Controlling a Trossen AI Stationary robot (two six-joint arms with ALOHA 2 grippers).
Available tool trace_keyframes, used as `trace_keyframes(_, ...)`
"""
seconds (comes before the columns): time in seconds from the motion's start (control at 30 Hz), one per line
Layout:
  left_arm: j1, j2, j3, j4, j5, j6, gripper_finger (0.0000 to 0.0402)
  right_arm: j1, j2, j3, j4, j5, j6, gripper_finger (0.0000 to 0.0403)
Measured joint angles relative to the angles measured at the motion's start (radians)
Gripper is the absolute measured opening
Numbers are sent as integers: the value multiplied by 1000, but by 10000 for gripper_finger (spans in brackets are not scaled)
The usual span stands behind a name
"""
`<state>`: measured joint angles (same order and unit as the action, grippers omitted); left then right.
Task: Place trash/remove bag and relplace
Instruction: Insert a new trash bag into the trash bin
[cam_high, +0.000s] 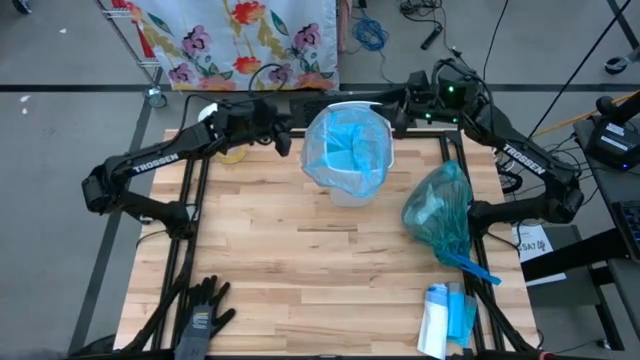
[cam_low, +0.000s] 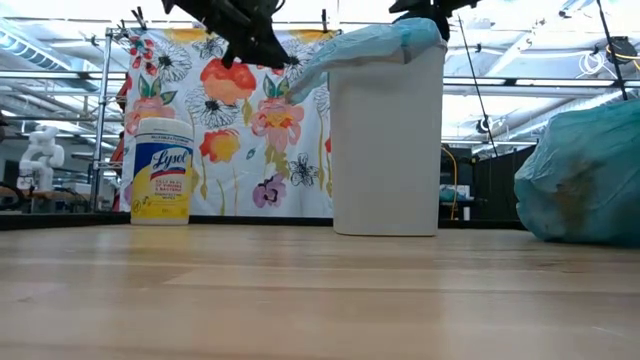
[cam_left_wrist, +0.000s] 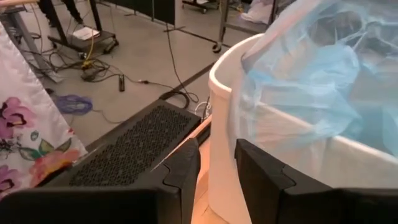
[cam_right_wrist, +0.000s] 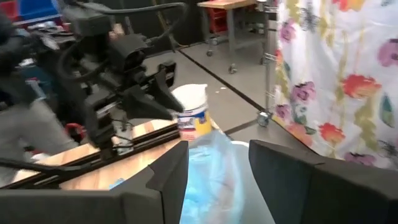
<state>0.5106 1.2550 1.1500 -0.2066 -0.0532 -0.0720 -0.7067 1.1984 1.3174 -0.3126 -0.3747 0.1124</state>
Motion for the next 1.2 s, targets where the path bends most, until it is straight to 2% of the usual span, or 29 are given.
trace_keyframes(0.07,0,21,0,13,20,-8,111,1,0,0,-10,34,3,163)
trace_keyframes(0.23,35,109,-1,47,253,-79,111,1,5,0,-24,55,22,164)
trace_keyframes(0.3,48,130,0,79,296,-81,111,2,5,0,-31,54,40,164)
trace_keyframes(0.5,75,175,0,92,360,-100,112,8,6,0,-115,28,59,164)
trace_keyframes(0.6,94,186,0,99,397,-98,112,15,9,0,-116,-17,59,164)
trace_keyframes(0.7,103,201,0,109,415,-99,110,30,10,0,-111,-18,59,162)
trace_keyframes(0.8,103,202,0,134,431,-99,83,29,10,0,-79,-17,59,156)
trace_keyframes(0.9,108,202,0,157,450,-83,21,21,0,0,-27,-15,59,150)
trace_keyframes(0.93,111,202,0,172,456,-80,12,18,-5,0,-10,-15,59,147)
trace_keyframes(1.03,125,202,21,190,470,-80,5,13,-9,0,13,-15,59,142)
trace_keyframes(1.2,139,202,86,193,472,-50,3,27,10,0,-55,-14,59,137)
